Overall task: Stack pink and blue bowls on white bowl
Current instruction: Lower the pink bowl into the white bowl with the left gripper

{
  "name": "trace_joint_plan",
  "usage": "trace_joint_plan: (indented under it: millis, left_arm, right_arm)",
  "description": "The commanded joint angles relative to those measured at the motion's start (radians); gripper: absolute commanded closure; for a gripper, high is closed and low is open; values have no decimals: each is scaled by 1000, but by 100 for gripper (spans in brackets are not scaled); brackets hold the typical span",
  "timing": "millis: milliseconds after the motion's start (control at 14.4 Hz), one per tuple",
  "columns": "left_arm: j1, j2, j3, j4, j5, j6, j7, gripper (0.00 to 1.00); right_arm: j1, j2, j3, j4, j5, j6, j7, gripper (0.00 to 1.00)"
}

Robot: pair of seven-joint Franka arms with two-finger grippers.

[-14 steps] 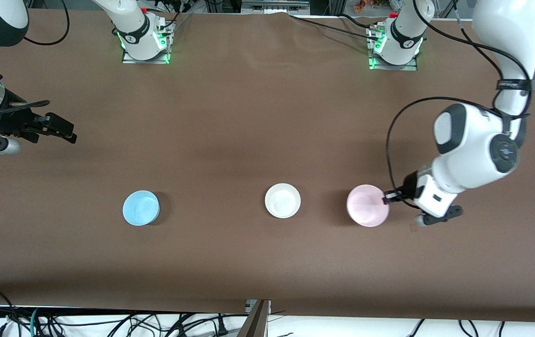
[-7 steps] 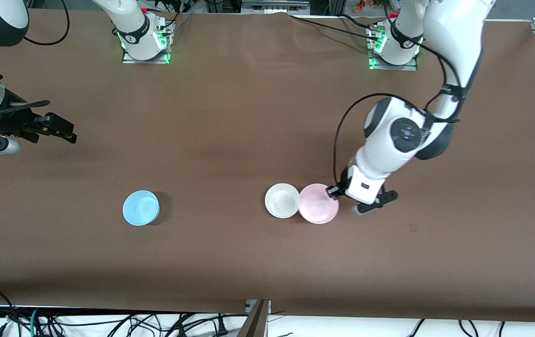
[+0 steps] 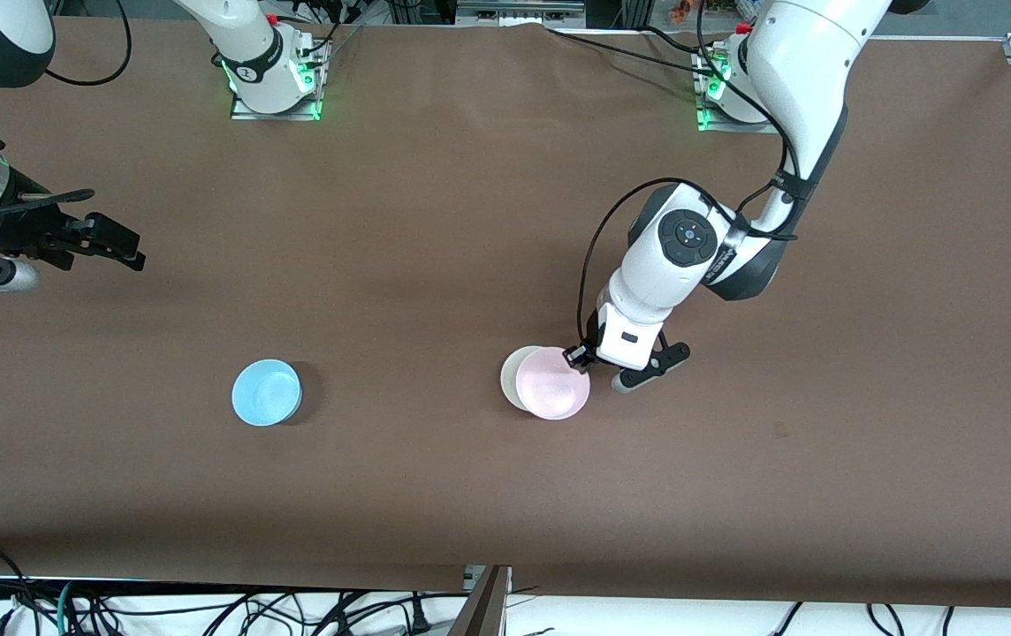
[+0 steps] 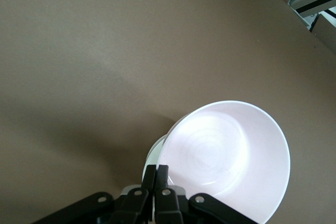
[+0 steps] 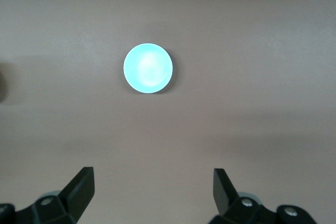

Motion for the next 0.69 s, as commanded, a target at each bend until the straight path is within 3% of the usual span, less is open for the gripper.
trace_joint_plan:
  millis: [0, 623]
  left_arm:
    - [-29, 28, 14, -2, 29, 64, -67, 100]
    - [-43, 29, 16, -31, 35, 65, -73, 100]
  right_arm:
    - [-5, -10, 4, 2, 5, -3, -10, 0]
    - [-5, -9, 2, 2, 5, 0, -12, 0]
